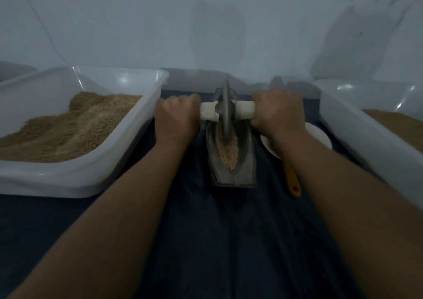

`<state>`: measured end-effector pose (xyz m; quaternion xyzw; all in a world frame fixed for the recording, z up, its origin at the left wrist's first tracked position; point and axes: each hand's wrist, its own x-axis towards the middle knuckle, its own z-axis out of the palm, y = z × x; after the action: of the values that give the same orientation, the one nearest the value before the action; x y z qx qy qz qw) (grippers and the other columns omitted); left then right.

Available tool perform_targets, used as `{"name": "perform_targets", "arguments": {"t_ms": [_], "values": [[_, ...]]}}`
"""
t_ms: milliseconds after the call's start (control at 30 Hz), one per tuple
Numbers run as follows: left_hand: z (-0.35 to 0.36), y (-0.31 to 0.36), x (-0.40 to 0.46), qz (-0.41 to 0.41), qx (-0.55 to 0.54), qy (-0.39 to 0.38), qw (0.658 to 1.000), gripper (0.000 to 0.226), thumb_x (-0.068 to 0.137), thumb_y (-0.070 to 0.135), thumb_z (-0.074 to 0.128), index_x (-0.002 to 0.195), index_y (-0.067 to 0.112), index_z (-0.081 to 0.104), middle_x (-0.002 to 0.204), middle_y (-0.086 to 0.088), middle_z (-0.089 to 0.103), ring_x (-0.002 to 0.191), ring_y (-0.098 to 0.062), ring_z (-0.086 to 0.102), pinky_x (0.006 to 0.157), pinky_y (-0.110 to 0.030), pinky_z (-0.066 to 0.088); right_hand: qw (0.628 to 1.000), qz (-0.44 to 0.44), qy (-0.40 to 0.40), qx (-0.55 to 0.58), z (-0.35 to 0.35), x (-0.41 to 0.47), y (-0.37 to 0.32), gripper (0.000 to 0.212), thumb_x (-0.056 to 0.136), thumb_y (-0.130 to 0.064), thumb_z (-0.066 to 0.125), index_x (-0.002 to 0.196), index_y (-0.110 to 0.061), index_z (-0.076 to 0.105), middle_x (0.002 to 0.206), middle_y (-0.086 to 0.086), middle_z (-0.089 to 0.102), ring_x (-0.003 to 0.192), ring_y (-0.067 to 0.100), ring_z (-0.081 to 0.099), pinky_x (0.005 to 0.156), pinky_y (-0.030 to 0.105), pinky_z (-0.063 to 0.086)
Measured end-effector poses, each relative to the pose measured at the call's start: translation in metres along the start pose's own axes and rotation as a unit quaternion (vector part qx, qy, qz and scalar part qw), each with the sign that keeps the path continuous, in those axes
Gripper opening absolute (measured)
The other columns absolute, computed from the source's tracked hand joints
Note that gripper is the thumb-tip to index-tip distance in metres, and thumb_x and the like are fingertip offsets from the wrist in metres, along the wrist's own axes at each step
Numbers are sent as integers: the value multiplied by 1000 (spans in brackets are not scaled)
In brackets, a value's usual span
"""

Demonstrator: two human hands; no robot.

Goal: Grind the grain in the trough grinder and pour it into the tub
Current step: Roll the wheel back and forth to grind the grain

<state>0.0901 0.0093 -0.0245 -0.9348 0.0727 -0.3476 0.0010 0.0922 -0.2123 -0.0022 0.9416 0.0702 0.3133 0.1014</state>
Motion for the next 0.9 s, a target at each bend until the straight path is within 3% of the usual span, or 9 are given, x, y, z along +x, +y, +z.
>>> {"name": "perform_targets", "arguments": {"t_ms": [100,267,433,500,633,767,900], "values": [[-18,5,-24,14,26,41,999,20,78,6,63,79,19,49,76,-9,64,70,-33,59,64,-36,28,993,17,118,-5,-4,-39,-6,12,79,-15,66,79,-13,55,67,9,59,54,29,52,51,30,27],[-33,5,-45,45,26,98,994,15,75,6,47,83,18,50,76,-7,61,70,-32,56,64,-37,27,994,22,111,-5,-17,-60,-9,26,73,-5,66,80,-15,43,66,10,52,52,29,45,50,32,25],[-22,3,-37,11,26,52,998,27,78,4,64,82,22,44,79,-7,64,73,-32,58,66,-37,28,992,-6,128,16,-10,-47,-4,14,77,-12,67,80,-11,54,68,13,59,55,31,53,52,32,27],[-11,2,-23,-4,22,22,1000,21,81,8,67,85,21,51,84,-8,67,78,-33,62,69,-37,31,990,-11,140,19,1,-35,1,12,85,-22,64,82,-11,59,71,15,63,60,32,58,53,32,28],[8,1,12,21,49,15,998,10,85,13,63,91,20,59,85,-13,69,80,-34,66,71,-36,32,999,-10,40,33,22,-3,11,32,86,-40,70,99,-11,66,92,16,69,79,36,64,61,34,34],[14,0,42,60,48,13,997,10,86,14,64,89,20,56,86,-16,69,81,-37,67,72,-37,31,993,-1,-81,82,28,28,21,39,81,-49,73,103,-17,69,93,10,67,75,30,58,61,31,38],[14,4,40,61,50,41,996,22,85,7,55,83,24,42,84,-14,68,80,-35,64,73,-38,32,992,16,-85,94,27,24,20,37,80,-48,74,103,-20,69,89,8,66,72,27,55,58,29,35]]}}
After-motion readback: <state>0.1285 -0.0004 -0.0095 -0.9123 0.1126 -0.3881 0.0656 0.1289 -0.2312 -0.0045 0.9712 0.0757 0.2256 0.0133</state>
